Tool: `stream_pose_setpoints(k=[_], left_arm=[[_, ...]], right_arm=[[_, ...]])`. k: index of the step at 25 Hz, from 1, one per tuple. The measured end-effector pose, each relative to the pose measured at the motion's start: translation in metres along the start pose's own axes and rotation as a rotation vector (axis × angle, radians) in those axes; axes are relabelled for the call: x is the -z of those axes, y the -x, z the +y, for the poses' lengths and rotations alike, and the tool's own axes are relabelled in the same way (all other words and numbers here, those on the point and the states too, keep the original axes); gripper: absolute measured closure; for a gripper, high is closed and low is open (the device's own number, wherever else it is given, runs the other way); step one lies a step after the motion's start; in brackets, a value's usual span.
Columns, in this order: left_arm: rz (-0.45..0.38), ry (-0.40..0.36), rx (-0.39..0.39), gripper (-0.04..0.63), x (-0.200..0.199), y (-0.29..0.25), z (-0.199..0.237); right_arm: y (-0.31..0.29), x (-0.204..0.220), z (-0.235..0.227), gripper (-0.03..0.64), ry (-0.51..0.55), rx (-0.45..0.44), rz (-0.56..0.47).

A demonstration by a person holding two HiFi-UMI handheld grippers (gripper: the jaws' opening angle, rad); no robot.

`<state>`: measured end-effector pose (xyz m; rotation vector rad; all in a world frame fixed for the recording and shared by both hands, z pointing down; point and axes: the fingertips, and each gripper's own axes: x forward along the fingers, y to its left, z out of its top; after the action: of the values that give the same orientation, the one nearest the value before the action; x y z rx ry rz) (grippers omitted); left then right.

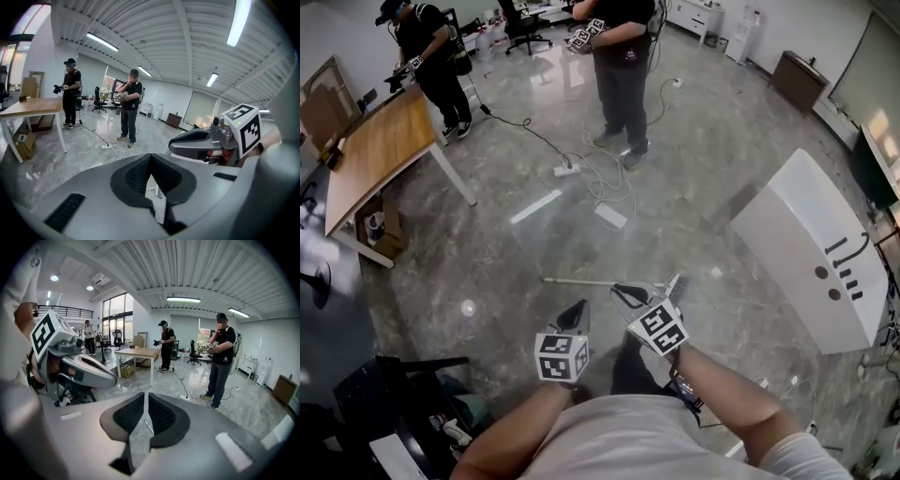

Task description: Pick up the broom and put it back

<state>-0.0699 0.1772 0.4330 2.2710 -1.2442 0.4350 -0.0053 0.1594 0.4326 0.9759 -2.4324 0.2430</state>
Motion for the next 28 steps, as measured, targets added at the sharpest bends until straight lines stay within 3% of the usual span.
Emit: stream_pose_setpoints(k=[8, 13, 19, 28], left_arm=[[0.029, 0.083, -0.115, 0.592, -0.029, -0.13, 0.039], [0.062, 0.148, -0.153, 0.591, -0.02, -0.19, 0.075], [0.118, 0.177, -0.152, 0.592, 0.021, -0.244, 0.128], [0.179, 0.186, -0.146, 0.592, 0.121, -0.326, 0.209]], right_arm=[[-0.105, 0.061, -0.125, 0.538, 0.154, -0.194, 0.16], [-0.175, 0.119, -0.166, 0.508, 0.212, -0.296, 0.282], [-0.257, 0.213, -0.177, 0.492, 0.286, -0.371, 0.426], [-0.395, 0.399, -0.189, 0.472, 0.373, -0.447, 0.597]])
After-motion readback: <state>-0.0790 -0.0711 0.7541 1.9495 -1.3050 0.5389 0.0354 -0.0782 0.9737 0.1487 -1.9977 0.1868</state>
